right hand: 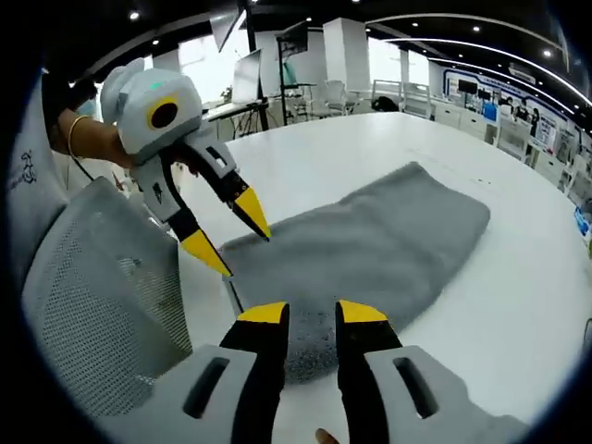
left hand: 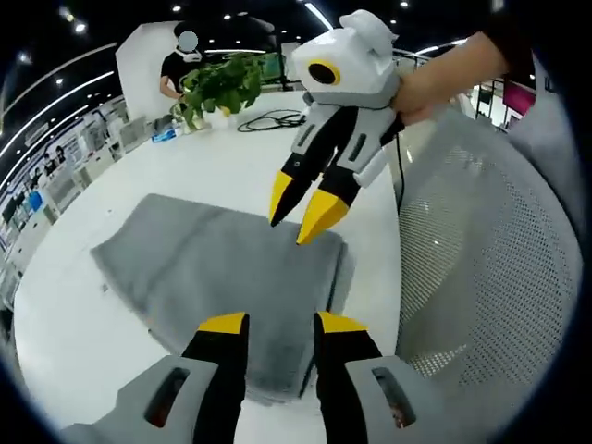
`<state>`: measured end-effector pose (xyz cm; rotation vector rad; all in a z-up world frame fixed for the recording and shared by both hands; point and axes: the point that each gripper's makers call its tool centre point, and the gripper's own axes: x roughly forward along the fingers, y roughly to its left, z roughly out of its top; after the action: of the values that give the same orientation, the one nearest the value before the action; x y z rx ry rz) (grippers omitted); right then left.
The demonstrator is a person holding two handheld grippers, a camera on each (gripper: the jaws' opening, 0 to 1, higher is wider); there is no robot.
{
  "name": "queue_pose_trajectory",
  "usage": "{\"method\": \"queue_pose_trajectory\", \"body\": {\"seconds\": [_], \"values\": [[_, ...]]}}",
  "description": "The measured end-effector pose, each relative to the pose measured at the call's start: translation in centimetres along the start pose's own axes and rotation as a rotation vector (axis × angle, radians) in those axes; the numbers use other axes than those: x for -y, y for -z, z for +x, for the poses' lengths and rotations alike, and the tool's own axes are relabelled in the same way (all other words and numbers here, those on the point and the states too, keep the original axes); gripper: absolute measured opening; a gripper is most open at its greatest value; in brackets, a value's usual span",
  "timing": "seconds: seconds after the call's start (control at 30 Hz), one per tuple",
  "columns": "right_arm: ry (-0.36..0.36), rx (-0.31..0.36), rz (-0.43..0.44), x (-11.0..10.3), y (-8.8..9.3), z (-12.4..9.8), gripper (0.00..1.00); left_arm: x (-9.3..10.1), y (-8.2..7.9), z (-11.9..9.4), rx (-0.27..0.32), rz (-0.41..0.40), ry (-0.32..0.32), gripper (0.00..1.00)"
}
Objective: Fold the towel on the table until its edges align and the towel forms a compact rectangular stack.
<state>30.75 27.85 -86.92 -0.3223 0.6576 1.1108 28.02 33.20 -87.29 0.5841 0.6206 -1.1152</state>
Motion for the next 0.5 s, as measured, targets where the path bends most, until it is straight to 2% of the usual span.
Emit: {"method": "queue_pose_trajectory", "body": {"seconds": [0.13,0.3,0.4,0.5], "values": [[-0.033,-0.026,-0.039,-1.3,0.5,0.0,0.18,1.0,0.8,0.4,-0.033,0.052,0.004,0.22],[-0.103,-0.074,-0.122,-3.2,1.5,0.2,0.18,1.6,2.5,1.0,-0.114,0.131,0.017,0.22],[-0.114,-0.115,-0.173,-3.9,2.2,0.4,0.18,1.6,2.9,1.4,-0.135,0.161,0.015,0.23],[-0.108,-0.156,-0.209,-3.6,3.3,1.0,0.19,1.5,3.1,1.8,-0.15,0.166,0.018,0.24]]}}
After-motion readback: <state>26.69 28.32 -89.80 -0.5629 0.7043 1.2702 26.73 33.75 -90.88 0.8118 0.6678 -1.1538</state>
